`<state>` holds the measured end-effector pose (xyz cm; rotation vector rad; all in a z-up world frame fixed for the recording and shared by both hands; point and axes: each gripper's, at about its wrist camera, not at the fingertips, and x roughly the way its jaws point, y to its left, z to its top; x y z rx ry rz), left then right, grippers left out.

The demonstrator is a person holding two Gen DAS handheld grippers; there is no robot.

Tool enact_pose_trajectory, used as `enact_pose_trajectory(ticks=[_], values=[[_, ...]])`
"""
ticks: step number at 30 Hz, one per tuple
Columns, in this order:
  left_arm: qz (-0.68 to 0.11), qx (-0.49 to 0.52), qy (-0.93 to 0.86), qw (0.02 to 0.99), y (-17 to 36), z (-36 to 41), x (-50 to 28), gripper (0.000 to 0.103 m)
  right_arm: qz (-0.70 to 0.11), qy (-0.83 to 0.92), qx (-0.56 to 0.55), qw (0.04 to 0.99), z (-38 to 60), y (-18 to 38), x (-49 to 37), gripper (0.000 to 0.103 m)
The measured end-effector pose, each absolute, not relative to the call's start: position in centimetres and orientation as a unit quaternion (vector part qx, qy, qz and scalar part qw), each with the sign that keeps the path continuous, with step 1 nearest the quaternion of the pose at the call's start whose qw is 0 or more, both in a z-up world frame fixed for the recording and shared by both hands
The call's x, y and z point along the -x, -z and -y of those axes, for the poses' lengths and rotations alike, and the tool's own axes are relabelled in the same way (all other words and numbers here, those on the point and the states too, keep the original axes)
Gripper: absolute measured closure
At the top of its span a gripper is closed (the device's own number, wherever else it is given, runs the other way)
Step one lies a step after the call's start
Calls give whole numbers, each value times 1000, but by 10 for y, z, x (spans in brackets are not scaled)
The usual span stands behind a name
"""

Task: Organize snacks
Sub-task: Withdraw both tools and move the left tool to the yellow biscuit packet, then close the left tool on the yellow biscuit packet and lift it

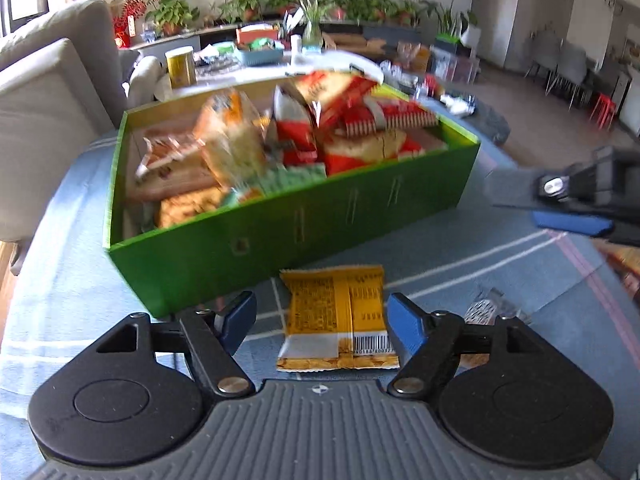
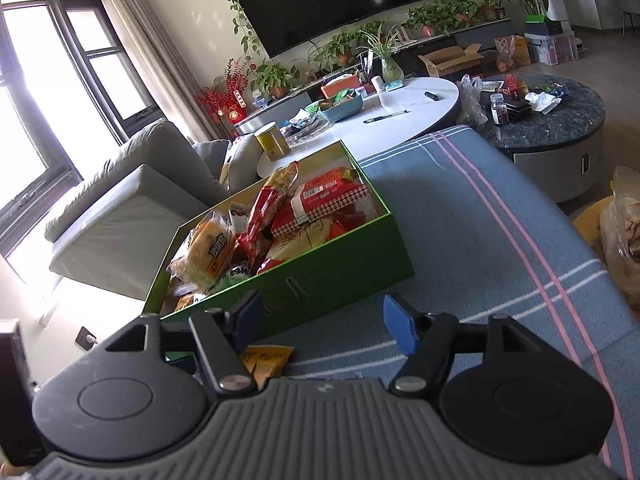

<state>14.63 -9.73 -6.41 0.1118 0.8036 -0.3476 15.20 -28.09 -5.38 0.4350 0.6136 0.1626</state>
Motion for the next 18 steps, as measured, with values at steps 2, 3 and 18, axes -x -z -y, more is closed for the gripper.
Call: enact_pose_trajectory(ticks=[2, 3, 18], values=[[-402, -60, 164, 899, 72, 103, -150, 33, -300, -78, -213, 927, 282, 56, -148, 38], [-407, -61, 162, 897, 75, 105, -152, 33, -301, -78, -214, 926, 284, 57, -148, 38], [-387, -42, 158, 908, 72, 90, -136, 54, -320, -82, -215, 919, 287, 73, -135, 38]])
